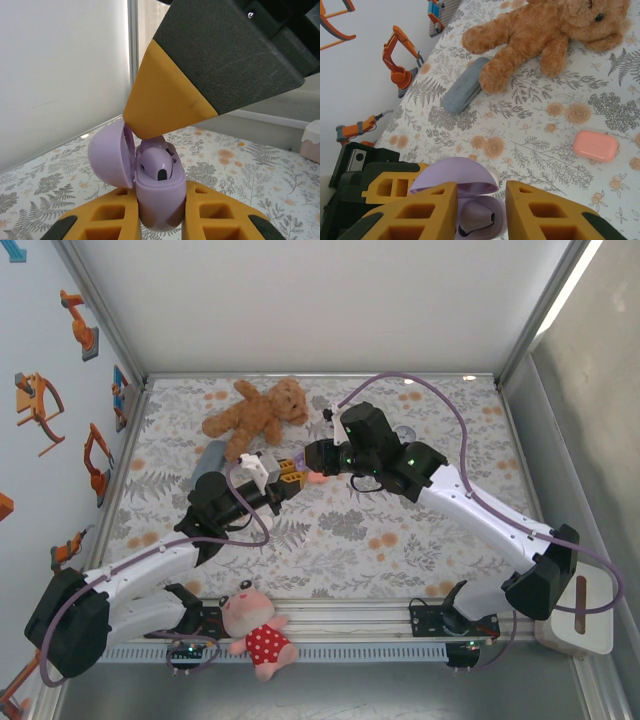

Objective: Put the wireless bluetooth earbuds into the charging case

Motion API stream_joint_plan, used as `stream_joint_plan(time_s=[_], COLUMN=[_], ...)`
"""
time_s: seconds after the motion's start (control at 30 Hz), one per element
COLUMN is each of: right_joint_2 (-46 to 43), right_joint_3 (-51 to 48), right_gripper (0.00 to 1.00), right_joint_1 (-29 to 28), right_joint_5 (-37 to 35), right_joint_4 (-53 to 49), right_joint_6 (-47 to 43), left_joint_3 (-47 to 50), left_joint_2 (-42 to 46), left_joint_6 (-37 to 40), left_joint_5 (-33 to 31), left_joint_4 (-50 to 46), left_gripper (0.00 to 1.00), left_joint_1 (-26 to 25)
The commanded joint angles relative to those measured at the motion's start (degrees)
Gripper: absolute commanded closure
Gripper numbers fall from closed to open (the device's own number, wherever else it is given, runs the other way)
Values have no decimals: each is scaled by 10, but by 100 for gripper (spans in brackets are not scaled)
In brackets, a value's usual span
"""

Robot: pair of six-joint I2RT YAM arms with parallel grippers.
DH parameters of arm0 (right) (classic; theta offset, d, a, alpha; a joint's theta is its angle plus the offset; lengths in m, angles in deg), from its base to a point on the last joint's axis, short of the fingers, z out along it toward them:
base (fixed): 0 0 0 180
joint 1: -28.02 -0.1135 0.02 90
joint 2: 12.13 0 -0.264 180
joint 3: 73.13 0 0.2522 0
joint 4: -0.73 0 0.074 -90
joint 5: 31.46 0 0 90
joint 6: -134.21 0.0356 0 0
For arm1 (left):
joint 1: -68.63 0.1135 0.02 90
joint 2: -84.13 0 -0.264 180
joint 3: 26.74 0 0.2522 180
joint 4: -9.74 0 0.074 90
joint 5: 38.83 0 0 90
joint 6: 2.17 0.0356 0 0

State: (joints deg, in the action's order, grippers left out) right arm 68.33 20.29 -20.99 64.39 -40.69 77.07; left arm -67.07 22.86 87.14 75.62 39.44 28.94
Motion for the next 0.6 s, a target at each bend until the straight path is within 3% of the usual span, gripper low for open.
stream_joint_plan(time_s=[0.0, 0.17, 0.33, 0.57], right_joint_2=[-11, -22, -61, -127], right_joint_3=[26, 48, 35, -57], right_gripper=[64, 57, 36, 7], right_joint_1=[-4, -5, 3, 60], right_joint_5=[-15, -27, -57, 54], right_joint_4=[-12, -20, -5, 93], right_joint_6=[-12, -31, -54, -32], left_joint_3=[-17, -17, -12, -1], left_joint_2=[15, 15, 21, 46], left_joint_6=[3, -1, -11, -33], left_joint_5=[4, 8, 19, 46], left_joint_4=[5, 5, 6, 13], left_gripper=[100, 100, 100, 100], left_joint_1=[-2, -2, -1, -2])
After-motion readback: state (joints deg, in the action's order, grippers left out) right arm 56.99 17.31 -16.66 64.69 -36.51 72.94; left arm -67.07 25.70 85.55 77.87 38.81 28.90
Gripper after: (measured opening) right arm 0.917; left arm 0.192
